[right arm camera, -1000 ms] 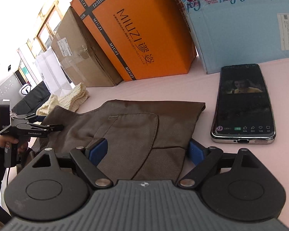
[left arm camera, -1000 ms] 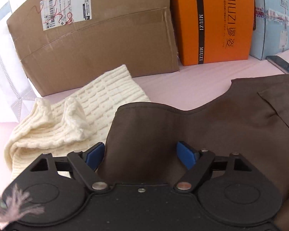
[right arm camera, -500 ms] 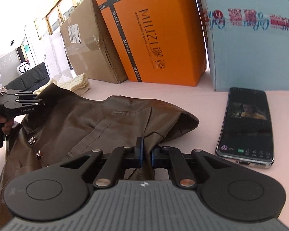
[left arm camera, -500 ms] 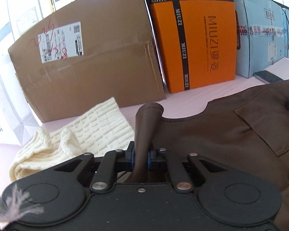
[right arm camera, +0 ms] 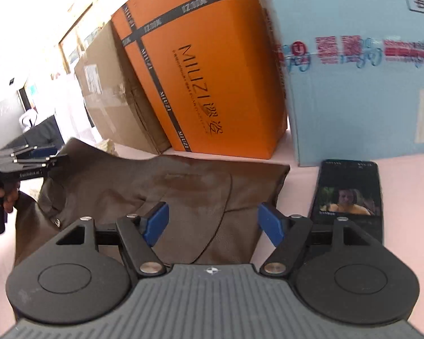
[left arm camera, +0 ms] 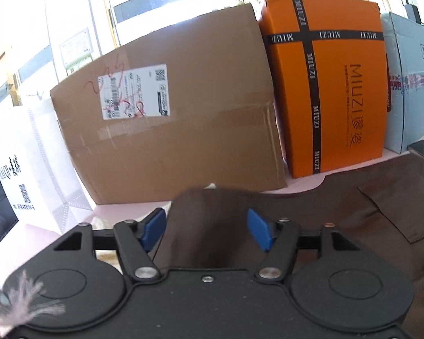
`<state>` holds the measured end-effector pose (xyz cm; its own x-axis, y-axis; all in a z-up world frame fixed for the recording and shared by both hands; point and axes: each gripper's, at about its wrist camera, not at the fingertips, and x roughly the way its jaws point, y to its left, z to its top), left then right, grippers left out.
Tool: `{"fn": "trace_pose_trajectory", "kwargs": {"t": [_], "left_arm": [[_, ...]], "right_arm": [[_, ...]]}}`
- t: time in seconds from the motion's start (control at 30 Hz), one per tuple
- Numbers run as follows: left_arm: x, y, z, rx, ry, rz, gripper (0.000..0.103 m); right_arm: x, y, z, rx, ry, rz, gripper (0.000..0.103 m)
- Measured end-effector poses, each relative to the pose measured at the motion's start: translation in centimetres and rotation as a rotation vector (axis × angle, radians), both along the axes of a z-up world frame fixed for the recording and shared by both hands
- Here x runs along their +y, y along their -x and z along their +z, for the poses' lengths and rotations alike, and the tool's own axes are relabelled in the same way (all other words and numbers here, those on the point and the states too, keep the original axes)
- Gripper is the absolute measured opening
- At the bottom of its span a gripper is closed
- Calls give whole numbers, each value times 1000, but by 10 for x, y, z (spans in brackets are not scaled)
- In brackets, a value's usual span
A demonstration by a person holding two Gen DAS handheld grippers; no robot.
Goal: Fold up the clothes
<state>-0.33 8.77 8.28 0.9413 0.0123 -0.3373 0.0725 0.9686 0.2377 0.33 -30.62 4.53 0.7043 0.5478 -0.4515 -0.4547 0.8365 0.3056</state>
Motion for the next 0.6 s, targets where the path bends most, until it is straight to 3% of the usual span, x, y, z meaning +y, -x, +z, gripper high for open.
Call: {"fn": "trace_pose_trajectory", "kwargs": {"t": [0.1,0.23,0.3,0.47,0.6], "left_arm": [[1,28,8,-76,33,-81,90],[-13,68,6,-125,21,-245,98],[-27,79,0,-111,-15,-296,101],[-58,102,-17,-69,-85,-389,103],[-79,118,-34,-47,-148,-429,103]], "right_arm": [[-16,29,11,-20,-23,-20,76],[-32,76,19,-61,-48,-4,81],[-38,99,22,-94,-43,4,84],[-38,141,18,-123,113,47,88],[-42,170,-1,-72,239,98,90]]}}
